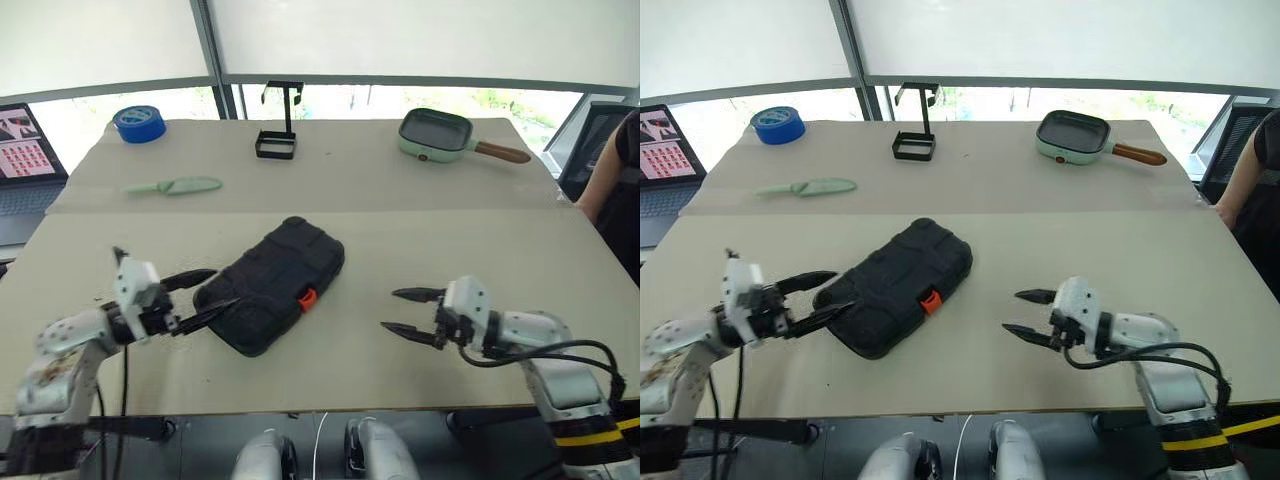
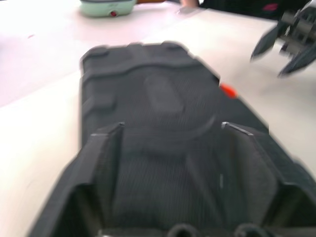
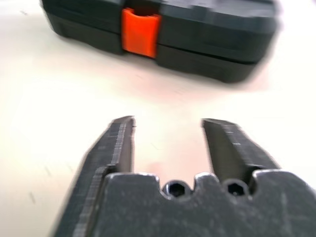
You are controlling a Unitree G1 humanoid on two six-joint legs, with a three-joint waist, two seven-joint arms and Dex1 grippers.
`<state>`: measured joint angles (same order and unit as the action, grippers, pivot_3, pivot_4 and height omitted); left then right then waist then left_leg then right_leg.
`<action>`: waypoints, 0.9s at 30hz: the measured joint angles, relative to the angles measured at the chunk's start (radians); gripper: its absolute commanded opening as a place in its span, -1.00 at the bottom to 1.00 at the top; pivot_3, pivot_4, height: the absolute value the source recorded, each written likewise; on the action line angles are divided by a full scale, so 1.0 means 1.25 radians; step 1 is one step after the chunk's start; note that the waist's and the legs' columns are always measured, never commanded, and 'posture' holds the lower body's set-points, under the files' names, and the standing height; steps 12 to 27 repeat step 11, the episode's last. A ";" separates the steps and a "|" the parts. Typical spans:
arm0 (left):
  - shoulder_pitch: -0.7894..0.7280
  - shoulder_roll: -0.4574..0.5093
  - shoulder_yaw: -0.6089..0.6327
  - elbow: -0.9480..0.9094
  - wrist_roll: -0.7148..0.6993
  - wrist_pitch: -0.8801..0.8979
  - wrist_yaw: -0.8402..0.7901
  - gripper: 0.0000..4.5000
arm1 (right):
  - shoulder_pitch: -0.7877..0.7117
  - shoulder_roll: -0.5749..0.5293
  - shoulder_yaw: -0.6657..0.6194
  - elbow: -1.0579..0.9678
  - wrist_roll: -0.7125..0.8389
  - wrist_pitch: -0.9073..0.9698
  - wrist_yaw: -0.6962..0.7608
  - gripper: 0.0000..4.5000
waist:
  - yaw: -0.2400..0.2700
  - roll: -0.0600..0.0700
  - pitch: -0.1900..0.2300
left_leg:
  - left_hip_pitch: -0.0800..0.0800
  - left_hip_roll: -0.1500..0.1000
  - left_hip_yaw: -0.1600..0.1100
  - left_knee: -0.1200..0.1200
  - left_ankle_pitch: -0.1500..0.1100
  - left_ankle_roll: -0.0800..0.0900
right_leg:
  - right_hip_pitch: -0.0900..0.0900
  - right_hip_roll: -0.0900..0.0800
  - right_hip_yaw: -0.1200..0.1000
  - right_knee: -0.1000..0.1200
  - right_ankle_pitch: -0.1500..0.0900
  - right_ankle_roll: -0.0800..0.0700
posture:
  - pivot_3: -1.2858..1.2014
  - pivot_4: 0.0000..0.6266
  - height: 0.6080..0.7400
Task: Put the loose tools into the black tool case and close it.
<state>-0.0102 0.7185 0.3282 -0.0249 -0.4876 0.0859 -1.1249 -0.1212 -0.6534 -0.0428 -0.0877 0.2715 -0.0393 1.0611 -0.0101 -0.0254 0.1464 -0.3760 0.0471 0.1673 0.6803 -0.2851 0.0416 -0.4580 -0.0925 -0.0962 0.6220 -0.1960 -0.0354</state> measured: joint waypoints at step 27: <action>0.202 0.054 0.111 0.087 0.117 -0.108 0.079 1.00 | -0.064 -0.064 -0.065 0.253 -0.013 -0.211 0.050 0.97 | 0.001 -0.001 0.004 | -0.005 0.001 0.000 -0.001 0.001 0.005 | -0.001 -0.001 -0.002 -0.006 0.000 0.000 | 0.03 -0.52 1.00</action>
